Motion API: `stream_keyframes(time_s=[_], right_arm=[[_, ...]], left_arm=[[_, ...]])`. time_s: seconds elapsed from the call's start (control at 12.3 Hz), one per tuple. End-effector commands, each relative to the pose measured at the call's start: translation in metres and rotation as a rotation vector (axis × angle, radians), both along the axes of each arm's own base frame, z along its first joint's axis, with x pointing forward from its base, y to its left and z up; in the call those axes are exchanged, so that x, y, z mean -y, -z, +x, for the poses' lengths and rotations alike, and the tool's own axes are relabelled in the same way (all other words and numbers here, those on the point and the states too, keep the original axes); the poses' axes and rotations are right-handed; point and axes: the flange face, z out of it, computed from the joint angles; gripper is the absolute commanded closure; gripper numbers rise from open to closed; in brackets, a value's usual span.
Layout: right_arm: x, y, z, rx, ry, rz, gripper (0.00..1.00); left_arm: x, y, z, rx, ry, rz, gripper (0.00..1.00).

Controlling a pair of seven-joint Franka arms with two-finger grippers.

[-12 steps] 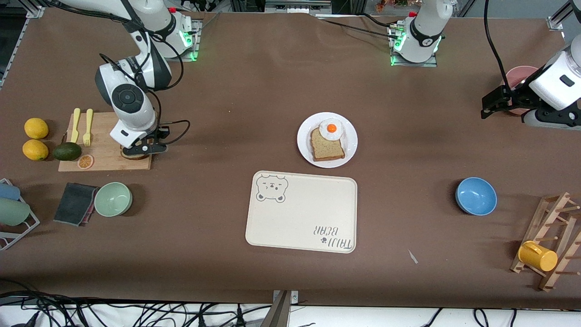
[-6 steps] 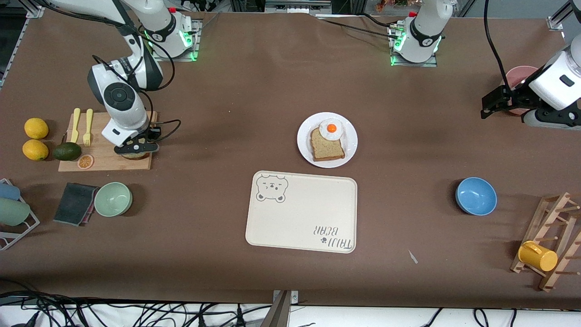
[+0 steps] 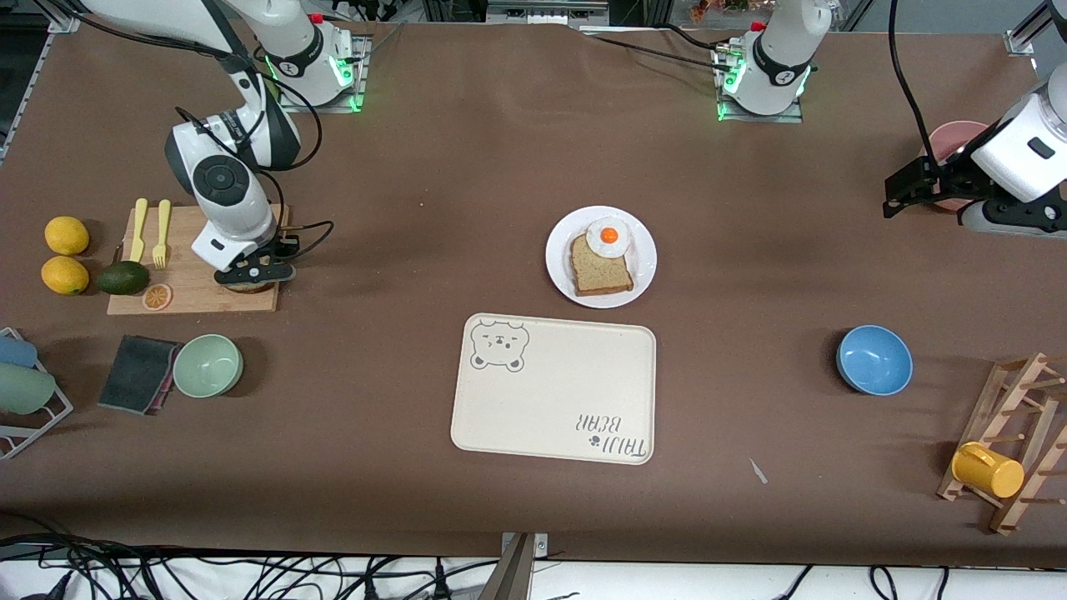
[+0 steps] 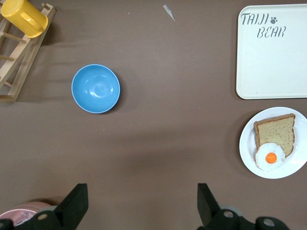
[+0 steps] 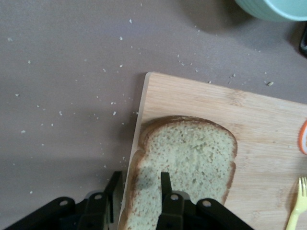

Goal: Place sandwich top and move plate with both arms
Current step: 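Close the right gripper on the bread slice edge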

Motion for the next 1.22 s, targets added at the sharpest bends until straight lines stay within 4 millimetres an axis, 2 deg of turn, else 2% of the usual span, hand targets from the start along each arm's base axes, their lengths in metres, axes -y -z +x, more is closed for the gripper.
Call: stream_keyframes(time_s=[0.0, 0.16, 0.41, 0.65, 0.9, 1.14], right_arm=[[0.003, 0.007, -0.004, 0.015, -0.006, 0.006, 0.61], [0.005, 0.01, -0.007, 0.014, -0.001, 0.011, 0.63], [0.007, 0.015, -0.012, 0.013, -0.001, 0.018, 0.77], [0.008, 0.015, -0.011, 0.014, -0.001, 0.018, 1.0], [0.008, 0.011, -0.008, 0.018, -0.008, 0.016, 1.0], [0.003, -0.015, 0.012, 0.051, -0.005, 0.004, 1.0]], left_arm=[[0.001, -0.007, 0.0, 0.007, 0.0, 0.009, 0.0], [0.001, -0.006, 0.0, 0.006, 0.001, 0.009, 0.0], [0.001, -0.006, 0.0, 0.006, 0.001, 0.009, 0.0], [0.001, -0.007, 0.0, 0.007, 0.001, 0.009, 0.0], [0.0, -0.007, 0.0, 0.007, -0.002, 0.009, 0.0], [0.0, -0.006, 0.0, 0.004, 0.0, 0.009, 0.0]])
